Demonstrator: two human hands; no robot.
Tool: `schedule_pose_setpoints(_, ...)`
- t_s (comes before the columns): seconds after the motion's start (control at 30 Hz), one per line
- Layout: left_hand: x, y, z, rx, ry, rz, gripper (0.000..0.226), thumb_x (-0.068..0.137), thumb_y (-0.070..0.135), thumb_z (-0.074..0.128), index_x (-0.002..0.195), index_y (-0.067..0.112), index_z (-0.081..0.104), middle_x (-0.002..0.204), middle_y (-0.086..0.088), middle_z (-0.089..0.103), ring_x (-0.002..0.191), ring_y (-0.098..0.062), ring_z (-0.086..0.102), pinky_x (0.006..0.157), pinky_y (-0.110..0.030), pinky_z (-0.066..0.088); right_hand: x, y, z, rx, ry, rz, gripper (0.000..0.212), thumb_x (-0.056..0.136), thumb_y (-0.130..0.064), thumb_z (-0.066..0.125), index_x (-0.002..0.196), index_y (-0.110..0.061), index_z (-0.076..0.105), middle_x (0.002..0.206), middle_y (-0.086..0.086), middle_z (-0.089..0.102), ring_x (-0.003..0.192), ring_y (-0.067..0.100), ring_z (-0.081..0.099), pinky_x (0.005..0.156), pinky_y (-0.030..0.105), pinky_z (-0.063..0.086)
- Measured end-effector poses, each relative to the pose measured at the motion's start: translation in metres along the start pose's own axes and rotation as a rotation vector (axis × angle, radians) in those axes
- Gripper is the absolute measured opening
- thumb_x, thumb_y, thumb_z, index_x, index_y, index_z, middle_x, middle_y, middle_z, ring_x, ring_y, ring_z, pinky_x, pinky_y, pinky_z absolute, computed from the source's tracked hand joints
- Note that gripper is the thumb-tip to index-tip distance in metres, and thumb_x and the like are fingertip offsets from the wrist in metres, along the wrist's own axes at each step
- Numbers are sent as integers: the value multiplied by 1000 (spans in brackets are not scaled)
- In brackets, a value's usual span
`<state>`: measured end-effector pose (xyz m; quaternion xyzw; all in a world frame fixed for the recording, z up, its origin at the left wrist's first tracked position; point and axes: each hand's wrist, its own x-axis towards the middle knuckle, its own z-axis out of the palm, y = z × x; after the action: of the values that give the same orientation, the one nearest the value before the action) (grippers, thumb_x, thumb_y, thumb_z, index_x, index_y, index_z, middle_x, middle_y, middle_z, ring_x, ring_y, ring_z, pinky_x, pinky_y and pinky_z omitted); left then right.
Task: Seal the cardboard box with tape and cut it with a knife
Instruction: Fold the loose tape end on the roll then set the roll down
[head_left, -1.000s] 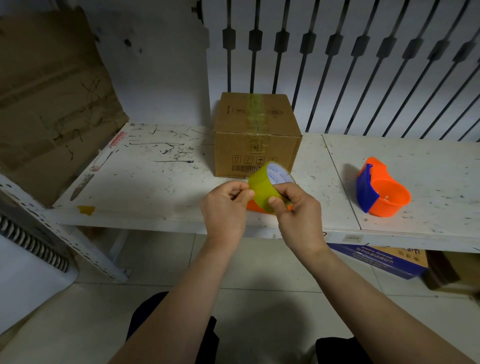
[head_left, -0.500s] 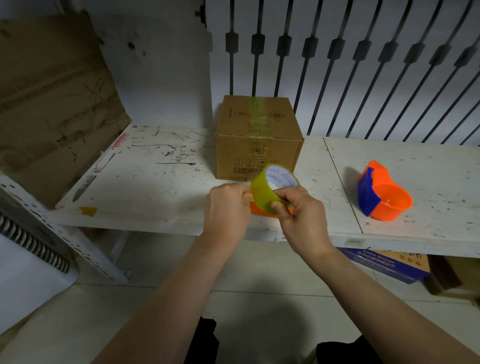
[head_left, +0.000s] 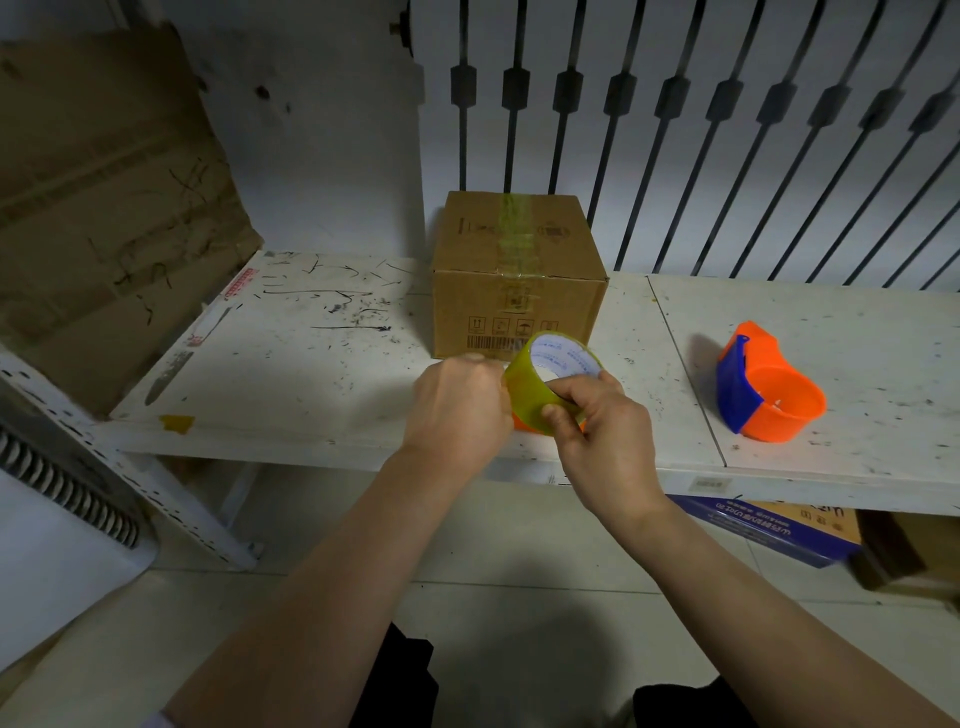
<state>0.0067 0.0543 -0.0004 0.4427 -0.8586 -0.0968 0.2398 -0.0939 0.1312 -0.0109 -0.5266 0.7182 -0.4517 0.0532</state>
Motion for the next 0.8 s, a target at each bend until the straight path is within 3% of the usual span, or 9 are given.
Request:
schedule_pose_setpoints(0.07, 0, 1, 1, 16, 5, 6, 17, 80, 13, 49, 82, 7, 65, 90, -14, 66, 82, -37, 60, 63, -33, 40, 0, 1, 0, -10, 5, -6, 16, 78, 2, 61, 88, -5, 70, 72, -21, 51, 81, 25, 60, 99, 50, 45)
schedule_pose_setpoints(0.17, 0, 0, 6, 40, 29, 17, 18, 81, 14, 49, 83, 6, 64, 91, -13, 66, 82, -36, 59, 63, -32, 37, -1, 4, 3, -83, -2, -5, 15, 78, 0, 61, 89, -6, 70, 83, 9, 69, 86, 31, 61, 100, 46, 45)
schedule_pose_setpoints(0.23, -1, -1, 7, 29, 50, 20, 17, 80, 14, 49, 82, 5, 63, 89, -13, 65, 81, -35, 59, 63, -33, 38, -1, 7, 5, -123, 0, -24, 15, 77, -2, 60, 87, -8, 70, 84, 14, 71, 87, 33, 60, 102, 41, 43)
schedule_pose_setpoints(0.43, -3, -9, 12, -93, 157, 36, 7, 67, 11, 58, 62, 7, 60, 65, -9, 61, 58, -30, 54, 52, -28, 31, 1, 10, 6, -148, -7, -58, 16, 76, -3, 62, 90, -7, 70, 86, 13, 72, 85, 33, 60, 88, 33, 44)
schedule_pose_setpoints(0.5, -6, -11, 14, -168, 194, -33, 7, 63, 13, 58, 56, 10, 57, 58, -5, 57, 54, -28, 52, 49, -28, 34, 1, 10, 6, -146, -17, -60, 16, 77, -4, 61, 91, -8, 69, 86, 13, 71, 85, 33, 59, 83, 28, 41)
schedule_pose_setpoints(0.6, -8, -16, 17, -371, 211, -193, 10, 67, 12, 58, 58, 13, 54, 57, -2, 53, 56, -25, 51, 53, -34, 42, 2, 7, 7, -53, -73, -13, 17, 81, -8, 61, 96, -9, 69, 93, 11, 71, 87, 29, 59, 78, 33, 48)
schedule_pose_setpoints(0.7, -10, -18, 16, -635, 131, -260, 11, 76, 13, 54, 66, 13, 55, 64, -11, 59, 62, -28, 58, 60, -39, 49, 4, 6, 4, 62, -109, 56, 17, 83, -8, 60, 97, -11, 70, 89, 4, 69, 83, 20, 59, 77, 32, 49)
schedule_pose_setpoints(0.8, -9, -20, 12, -908, -32, -371, 13, 83, 15, 58, 70, 14, 54, 75, -15, 59, 73, -30, 62, 66, -40, 56, 6, 6, 2, 106, -108, 85, 16, 83, -8, 59, 94, -13, 70, 84, -3, 64, 78, 13, 56, 69, 17, 45)
